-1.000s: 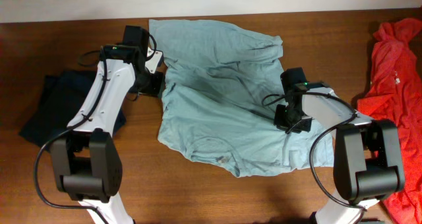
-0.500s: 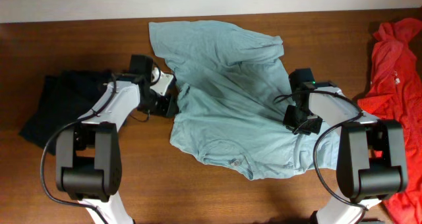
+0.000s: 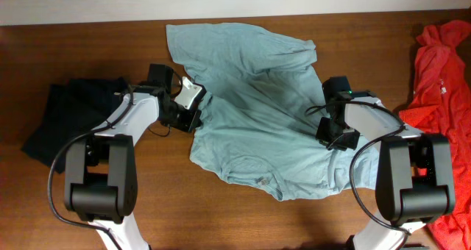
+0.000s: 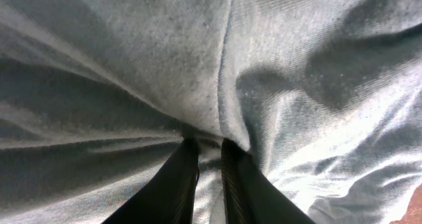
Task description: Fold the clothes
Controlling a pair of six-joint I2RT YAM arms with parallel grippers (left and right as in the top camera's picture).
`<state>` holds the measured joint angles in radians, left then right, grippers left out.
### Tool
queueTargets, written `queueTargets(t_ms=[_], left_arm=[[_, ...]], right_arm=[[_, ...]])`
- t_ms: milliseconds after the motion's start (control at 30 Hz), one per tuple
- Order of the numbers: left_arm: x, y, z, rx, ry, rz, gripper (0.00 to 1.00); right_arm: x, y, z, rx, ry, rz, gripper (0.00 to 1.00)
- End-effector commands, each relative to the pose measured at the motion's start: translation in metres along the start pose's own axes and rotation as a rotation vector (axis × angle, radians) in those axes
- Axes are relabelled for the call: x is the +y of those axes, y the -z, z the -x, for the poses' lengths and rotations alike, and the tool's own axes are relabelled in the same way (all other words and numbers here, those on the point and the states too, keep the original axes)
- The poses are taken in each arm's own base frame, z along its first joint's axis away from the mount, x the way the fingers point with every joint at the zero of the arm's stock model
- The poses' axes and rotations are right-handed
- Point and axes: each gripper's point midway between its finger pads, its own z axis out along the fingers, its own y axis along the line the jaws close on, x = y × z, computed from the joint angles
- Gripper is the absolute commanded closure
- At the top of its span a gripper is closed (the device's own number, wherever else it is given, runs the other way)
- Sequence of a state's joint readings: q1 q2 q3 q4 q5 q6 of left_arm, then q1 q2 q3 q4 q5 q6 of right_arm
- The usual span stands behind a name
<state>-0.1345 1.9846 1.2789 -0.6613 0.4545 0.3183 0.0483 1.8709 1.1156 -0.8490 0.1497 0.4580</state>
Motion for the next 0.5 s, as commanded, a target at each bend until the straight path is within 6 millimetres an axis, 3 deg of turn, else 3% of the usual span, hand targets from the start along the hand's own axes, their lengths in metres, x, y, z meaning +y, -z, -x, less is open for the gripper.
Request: queueTargets(t_ms=[0,133,467], left_arm=[[0.01,-0.007,-0.014,0.061,0.042,0.05,0.99],[0.028,0.01,-0.021,0.129,0.164,0.19,1.0],[0.041,0.087,0.011,0.106,0.271,0.425,0.99]], right_arm=[[-0.012,-0.017,-0.008,0.039,-0.01,-0.066,0.82],[-0.012,-0.017,-0.008,0.038,-0.01,-0.066,0.82],[-0.013,-0.017,-0.009,0.042,-0.009,-0.068,0.82]])
